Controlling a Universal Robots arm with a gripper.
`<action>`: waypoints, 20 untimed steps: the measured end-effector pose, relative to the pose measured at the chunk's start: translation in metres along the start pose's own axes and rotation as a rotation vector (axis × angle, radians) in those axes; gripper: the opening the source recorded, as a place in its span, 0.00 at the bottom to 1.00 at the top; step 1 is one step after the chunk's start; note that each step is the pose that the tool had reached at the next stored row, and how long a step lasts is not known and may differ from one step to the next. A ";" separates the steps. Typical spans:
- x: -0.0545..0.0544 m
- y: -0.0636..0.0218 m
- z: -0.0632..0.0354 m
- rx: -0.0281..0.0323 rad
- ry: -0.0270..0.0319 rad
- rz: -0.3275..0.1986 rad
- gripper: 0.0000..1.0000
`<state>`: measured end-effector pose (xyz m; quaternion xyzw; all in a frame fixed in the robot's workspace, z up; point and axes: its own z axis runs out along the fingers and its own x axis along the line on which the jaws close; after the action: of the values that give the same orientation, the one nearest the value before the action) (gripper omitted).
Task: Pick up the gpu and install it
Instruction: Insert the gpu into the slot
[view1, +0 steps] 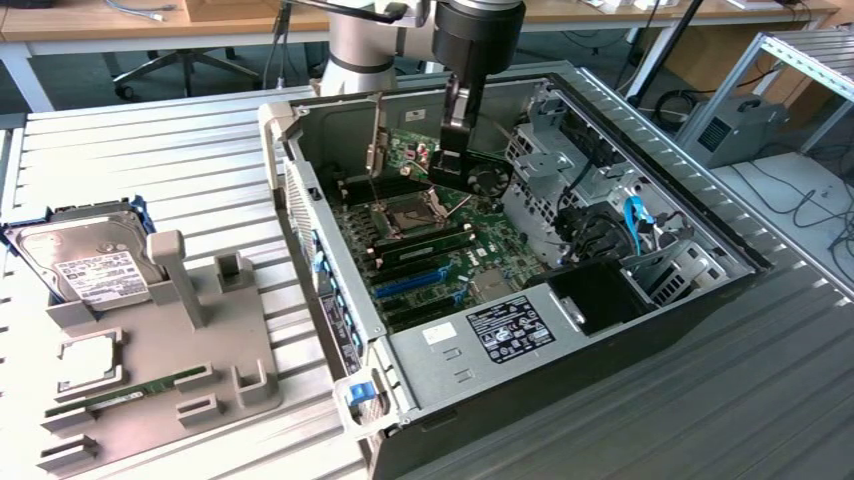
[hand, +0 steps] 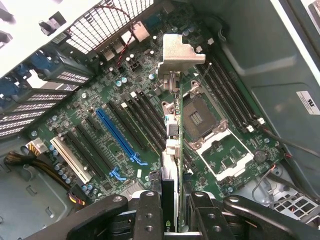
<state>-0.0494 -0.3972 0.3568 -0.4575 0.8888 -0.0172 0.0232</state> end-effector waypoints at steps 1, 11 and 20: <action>0.000 0.0000 0.0000 0.0000 -0.0001 -0.002 0.26; 0.000 0.0000 0.0000 -0.0001 -0.0003 -0.016 0.26; 0.000 0.0000 0.0000 0.0000 -0.0005 -0.030 0.26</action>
<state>-0.0494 -0.3972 0.3568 -0.4709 0.8817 -0.0174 0.0232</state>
